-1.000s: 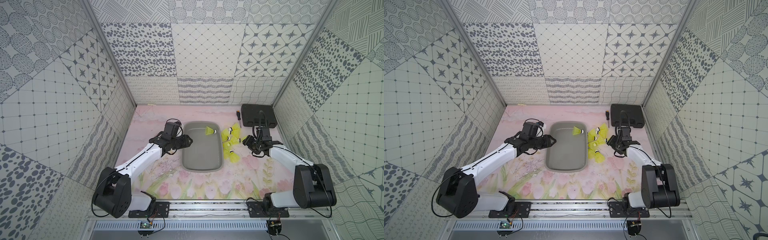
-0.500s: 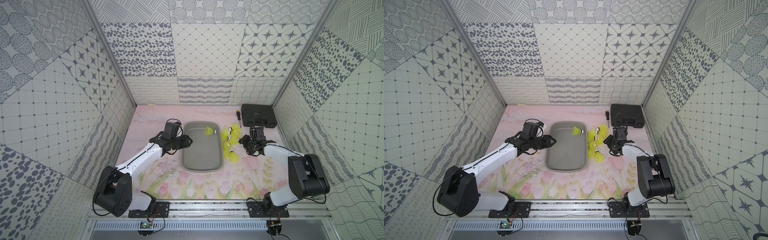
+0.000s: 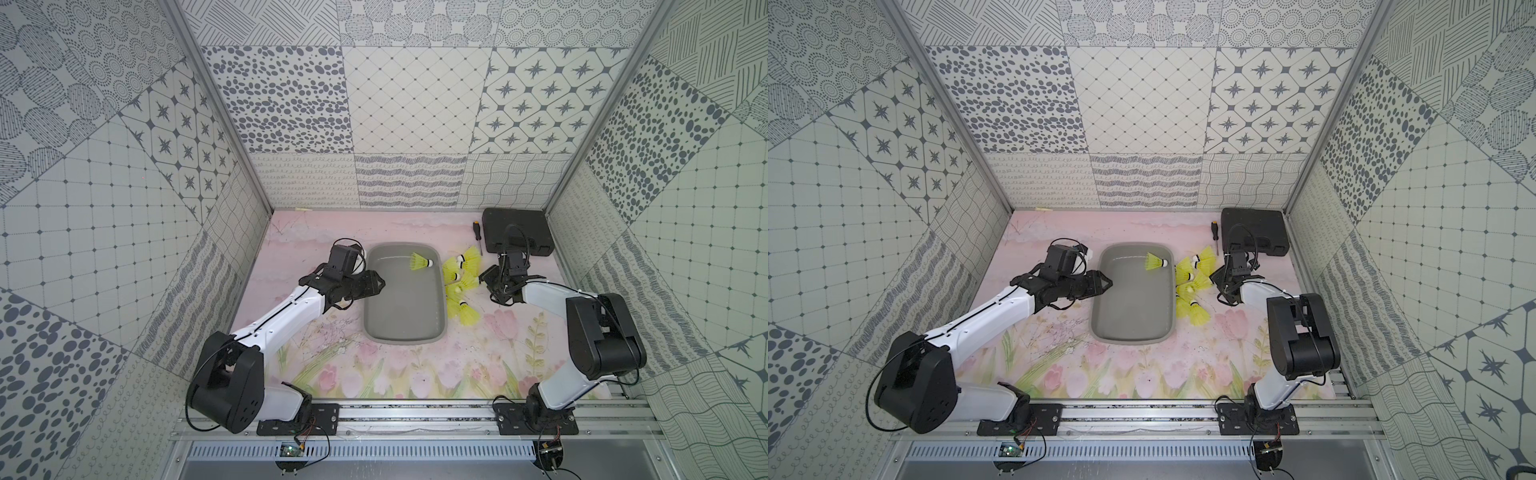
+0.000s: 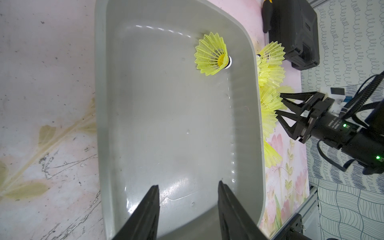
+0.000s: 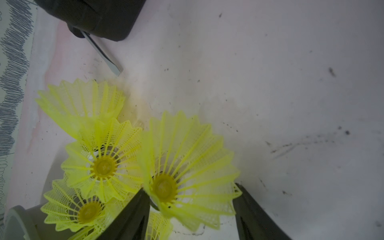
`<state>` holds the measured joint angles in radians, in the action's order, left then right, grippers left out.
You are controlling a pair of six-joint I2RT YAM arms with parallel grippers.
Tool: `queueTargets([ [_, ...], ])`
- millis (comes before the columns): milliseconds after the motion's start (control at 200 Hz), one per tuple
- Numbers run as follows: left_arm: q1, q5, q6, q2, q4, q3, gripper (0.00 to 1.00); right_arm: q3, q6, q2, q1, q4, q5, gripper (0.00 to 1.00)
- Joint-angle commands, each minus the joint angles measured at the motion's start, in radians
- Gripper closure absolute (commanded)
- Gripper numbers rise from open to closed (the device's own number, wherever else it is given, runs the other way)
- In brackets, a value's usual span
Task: Put the shuttlecocks into the storage box
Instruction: Pick up the shuttlecock at the center of the board.
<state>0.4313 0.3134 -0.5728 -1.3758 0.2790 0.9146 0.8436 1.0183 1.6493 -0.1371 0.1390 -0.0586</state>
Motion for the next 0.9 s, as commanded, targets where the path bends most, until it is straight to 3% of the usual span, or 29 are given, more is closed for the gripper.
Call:
queueTargets([
  [0, -0.007, 0.022, 0.025, -0.005, -0.022, -0.002, 0.51, 0.030, 0.013, 0.028, -0.001, -0.033, -0.034, 0.32],
  [265, -0.010, 0.026, 0.026, -0.002, -0.020, -0.002, 0.51, 0.080, -0.009, 0.098, 0.007, -0.038, -0.041, 0.35],
  [555, -0.010, 0.026, 0.026, 0.003, -0.016, -0.004, 0.51, 0.095, -0.046, 0.138, 0.019, -0.066, -0.029, 0.52],
  [700, -0.010, 0.023, 0.027, 0.010, -0.009, -0.005, 0.51, 0.050, -0.097, 0.084, 0.021, -0.102, -0.047, 0.64],
  [896, -0.010, 0.047, 0.034, 0.017, -0.008, 0.000, 0.51, -0.040, -0.211, 0.013, 0.065, -0.217, 0.018, 0.70],
])
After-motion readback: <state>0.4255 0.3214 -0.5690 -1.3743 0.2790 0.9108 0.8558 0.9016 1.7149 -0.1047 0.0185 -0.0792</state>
